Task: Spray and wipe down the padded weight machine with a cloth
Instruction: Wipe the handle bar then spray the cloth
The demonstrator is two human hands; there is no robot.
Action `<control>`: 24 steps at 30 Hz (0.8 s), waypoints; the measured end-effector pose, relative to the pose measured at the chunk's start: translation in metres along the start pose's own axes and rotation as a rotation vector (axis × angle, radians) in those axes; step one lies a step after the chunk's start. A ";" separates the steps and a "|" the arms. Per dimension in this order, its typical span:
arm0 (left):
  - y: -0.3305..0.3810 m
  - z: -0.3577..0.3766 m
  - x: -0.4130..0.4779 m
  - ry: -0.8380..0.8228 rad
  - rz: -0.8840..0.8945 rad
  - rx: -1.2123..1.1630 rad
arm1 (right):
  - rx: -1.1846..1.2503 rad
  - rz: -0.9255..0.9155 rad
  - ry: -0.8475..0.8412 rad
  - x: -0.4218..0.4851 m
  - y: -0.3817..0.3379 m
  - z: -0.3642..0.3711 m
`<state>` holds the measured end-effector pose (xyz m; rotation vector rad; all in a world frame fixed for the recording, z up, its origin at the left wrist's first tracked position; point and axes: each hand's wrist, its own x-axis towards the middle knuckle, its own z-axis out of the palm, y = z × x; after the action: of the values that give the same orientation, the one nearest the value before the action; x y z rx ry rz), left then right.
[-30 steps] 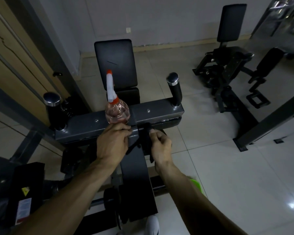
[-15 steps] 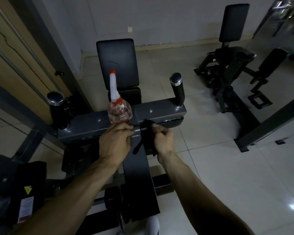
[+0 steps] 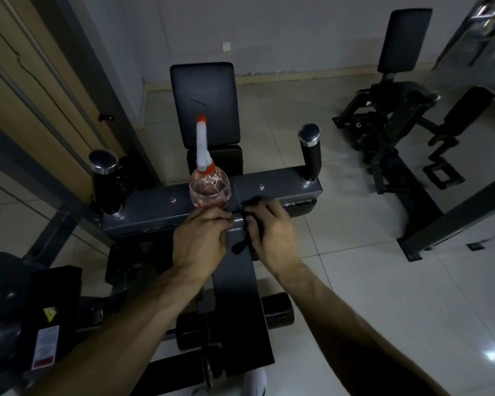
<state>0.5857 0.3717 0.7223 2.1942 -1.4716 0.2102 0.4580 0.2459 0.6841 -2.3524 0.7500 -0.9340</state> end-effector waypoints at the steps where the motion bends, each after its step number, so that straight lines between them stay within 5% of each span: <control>1: -0.001 0.000 0.000 0.002 -0.001 0.004 | -0.051 -0.015 -0.054 0.010 0.000 -0.003; 5: -0.001 0.001 -0.001 0.009 0.008 -0.003 | 0.076 0.329 -0.318 0.048 -0.006 -0.014; 9: 0.002 -0.001 -0.001 0.023 -0.001 -0.018 | 0.943 1.160 -0.216 0.041 -0.012 -0.019; 11: 0.003 0.000 -0.002 0.023 -0.020 -0.037 | 1.252 1.318 -0.176 0.019 -0.016 -0.016; 13: 0.001 0.002 -0.003 0.023 -0.013 -0.036 | 1.253 1.223 -0.029 0.000 -0.021 -0.005; 16: -0.001 0.002 -0.003 0.003 0.001 -0.020 | 0.800 0.748 0.245 -0.022 -0.030 0.013; 19: -0.001 0.001 -0.002 -0.001 0.001 -0.025 | 0.151 0.239 0.119 -0.028 -0.017 0.019; 24: -0.001 0.004 -0.004 0.027 0.002 -0.005 | 0.079 -0.013 -0.162 0.014 0.010 -0.008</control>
<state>0.5842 0.3729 0.7168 2.1777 -1.4581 0.2354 0.4575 0.2277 0.6888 -2.3334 0.6231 -0.7532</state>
